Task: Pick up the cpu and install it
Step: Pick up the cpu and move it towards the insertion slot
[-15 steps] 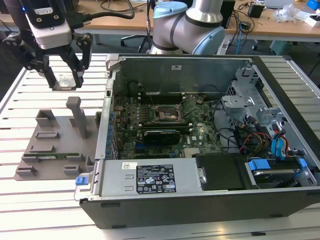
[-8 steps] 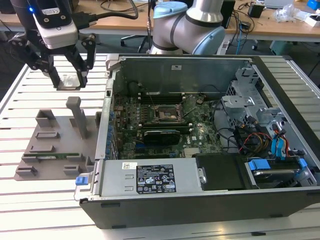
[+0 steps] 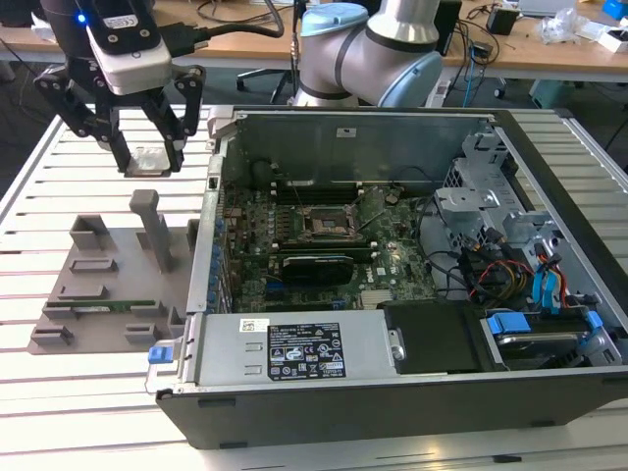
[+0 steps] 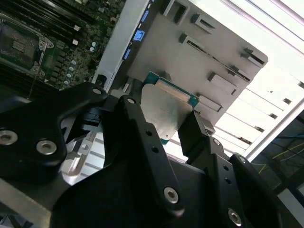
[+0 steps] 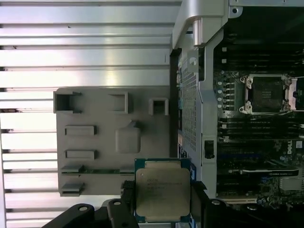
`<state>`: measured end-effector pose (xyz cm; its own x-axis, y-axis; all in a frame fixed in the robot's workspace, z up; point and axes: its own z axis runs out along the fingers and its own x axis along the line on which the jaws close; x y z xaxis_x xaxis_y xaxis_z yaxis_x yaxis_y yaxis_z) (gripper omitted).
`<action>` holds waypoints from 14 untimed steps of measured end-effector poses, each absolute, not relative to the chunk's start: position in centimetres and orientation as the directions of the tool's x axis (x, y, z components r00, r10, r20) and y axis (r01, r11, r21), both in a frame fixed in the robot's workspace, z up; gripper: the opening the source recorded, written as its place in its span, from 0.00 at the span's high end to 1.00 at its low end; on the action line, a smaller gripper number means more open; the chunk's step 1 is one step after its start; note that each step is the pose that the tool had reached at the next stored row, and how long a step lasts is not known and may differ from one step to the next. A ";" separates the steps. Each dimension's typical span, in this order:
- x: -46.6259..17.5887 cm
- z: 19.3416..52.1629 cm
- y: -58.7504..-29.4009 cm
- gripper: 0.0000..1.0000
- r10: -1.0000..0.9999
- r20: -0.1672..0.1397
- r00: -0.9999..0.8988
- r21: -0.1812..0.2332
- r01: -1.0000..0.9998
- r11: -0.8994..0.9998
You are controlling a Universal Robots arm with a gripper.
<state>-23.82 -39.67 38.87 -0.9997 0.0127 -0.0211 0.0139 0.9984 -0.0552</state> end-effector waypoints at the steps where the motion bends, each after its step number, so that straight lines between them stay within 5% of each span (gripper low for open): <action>1: -23.7 38.9 -39.7 0.45 0.013 -0.021 -1.000 -0.055 0.014 0.998; 14: -22.2 38.8 -39.7 0.45 0.013 -0.021 -1.000 -0.057 0.014 0.998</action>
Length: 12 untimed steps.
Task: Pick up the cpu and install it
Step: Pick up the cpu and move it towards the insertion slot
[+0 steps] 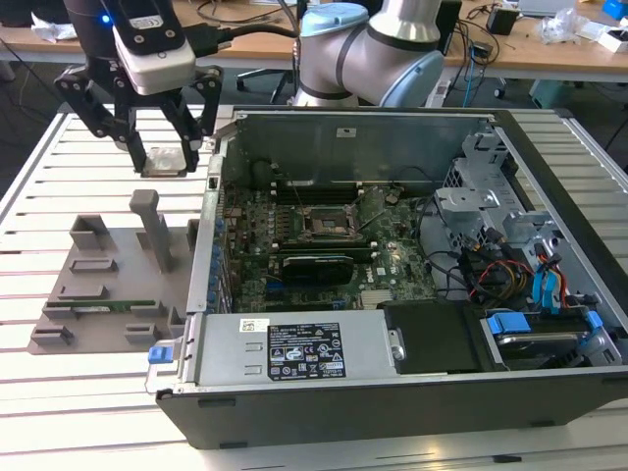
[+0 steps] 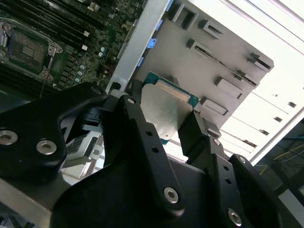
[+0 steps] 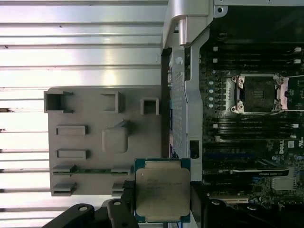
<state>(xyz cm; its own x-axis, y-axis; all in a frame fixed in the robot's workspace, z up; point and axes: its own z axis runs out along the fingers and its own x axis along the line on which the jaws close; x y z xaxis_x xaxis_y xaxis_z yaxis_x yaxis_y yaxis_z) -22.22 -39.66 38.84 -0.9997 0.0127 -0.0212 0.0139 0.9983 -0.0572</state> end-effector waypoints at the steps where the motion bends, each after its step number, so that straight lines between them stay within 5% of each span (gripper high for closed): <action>1: -22.1 38.8 -39.7 0.45 0.013 -0.021 -1.000 -0.057 0.014 0.998; 12: -20.8 38.8 -39.7 0.45 0.013 -0.021 -1.000 -0.059 0.014 0.998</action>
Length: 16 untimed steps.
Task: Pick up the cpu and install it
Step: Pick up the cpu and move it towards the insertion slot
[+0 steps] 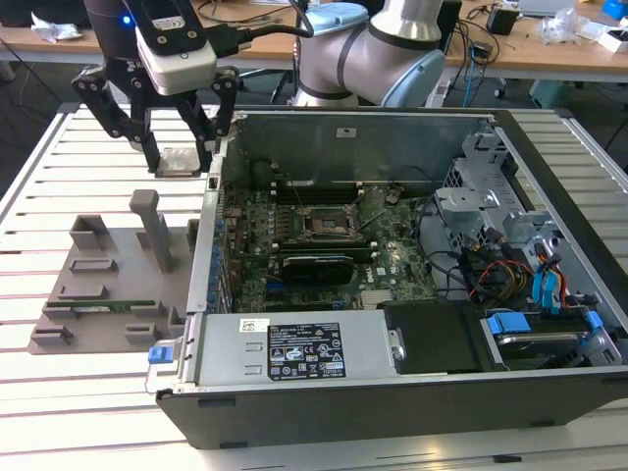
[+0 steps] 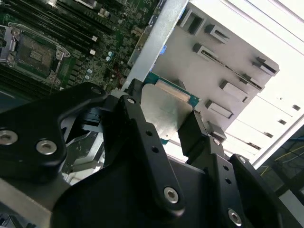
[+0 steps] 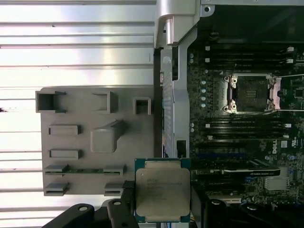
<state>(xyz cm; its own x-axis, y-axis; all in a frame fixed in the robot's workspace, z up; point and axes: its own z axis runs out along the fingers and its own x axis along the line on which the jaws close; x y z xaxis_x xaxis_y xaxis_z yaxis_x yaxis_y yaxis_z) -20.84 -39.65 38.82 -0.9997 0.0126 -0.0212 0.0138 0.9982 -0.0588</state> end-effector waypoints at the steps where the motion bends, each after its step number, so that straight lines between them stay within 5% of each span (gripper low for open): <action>1: -20.7 38.8 -39.7 0.45 0.013 -0.021 -1.000 -0.059 0.014 0.998; 16: -19.0 38.7 -39.6 0.45 0.013 -0.021 -1.000 -0.062 0.014 0.998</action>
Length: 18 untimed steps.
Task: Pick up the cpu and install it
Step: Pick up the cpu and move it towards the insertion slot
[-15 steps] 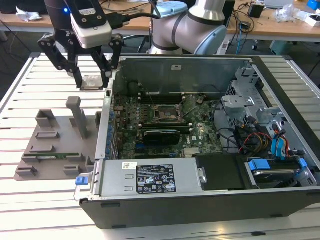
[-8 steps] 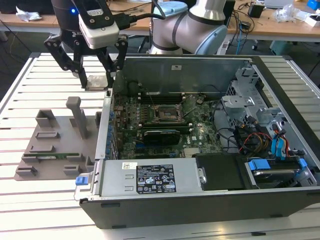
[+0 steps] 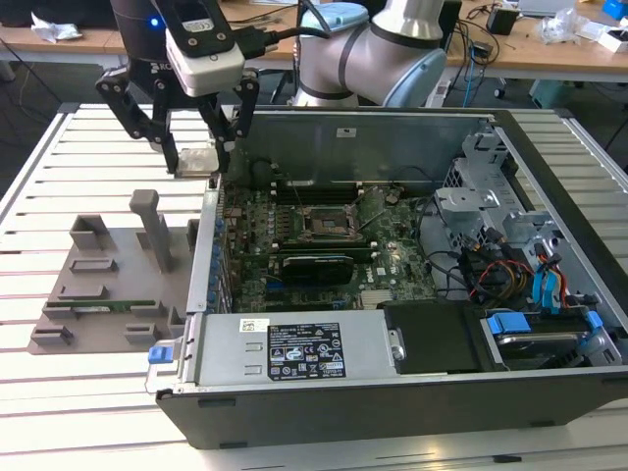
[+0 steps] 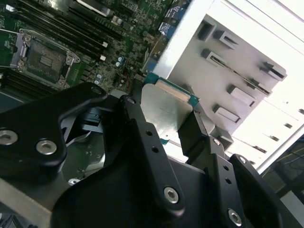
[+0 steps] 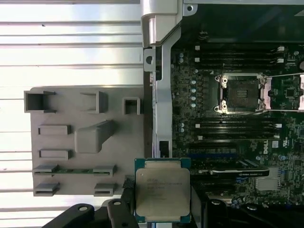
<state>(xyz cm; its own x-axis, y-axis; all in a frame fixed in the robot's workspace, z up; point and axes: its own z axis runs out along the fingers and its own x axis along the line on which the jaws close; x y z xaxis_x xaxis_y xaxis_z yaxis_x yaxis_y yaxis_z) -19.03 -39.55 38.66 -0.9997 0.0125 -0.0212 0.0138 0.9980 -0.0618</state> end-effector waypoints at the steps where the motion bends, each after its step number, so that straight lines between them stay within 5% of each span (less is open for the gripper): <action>1: -18.9 38.6 -39.5 0.45 0.013 -0.021 -1.000 -0.062 0.014 0.998; 18: -17.0 38.3 -38.6 0.45 0.012 -0.021 -1.000 -0.068 0.014 0.998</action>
<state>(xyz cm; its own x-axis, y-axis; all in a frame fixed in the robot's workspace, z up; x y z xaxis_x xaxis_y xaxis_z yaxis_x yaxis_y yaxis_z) -17.00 -38.58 38.27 -0.9997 0.0124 -0.0212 0.0138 0.9976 -0.0678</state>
